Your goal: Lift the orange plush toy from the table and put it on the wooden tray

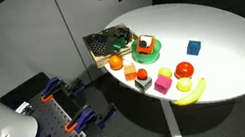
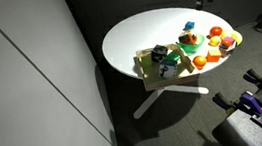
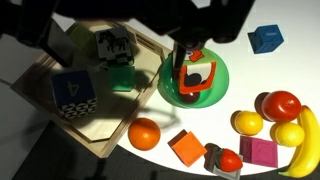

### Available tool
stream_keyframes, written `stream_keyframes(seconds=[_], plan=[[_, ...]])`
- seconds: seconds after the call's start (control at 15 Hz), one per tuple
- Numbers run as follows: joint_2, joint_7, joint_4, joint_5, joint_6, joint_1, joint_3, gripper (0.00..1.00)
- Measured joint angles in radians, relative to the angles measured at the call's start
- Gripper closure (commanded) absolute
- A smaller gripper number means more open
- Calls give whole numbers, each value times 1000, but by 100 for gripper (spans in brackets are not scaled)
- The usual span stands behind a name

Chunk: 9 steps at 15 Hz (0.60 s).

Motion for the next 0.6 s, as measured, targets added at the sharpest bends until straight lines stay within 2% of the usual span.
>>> stream_keyframes(seconds=[0.33, 0.6], plan=[[9, 80, -89, -3, 105, -17, -13, 0], [29, 165, -131, -60, 120, -28, -21, 0]])
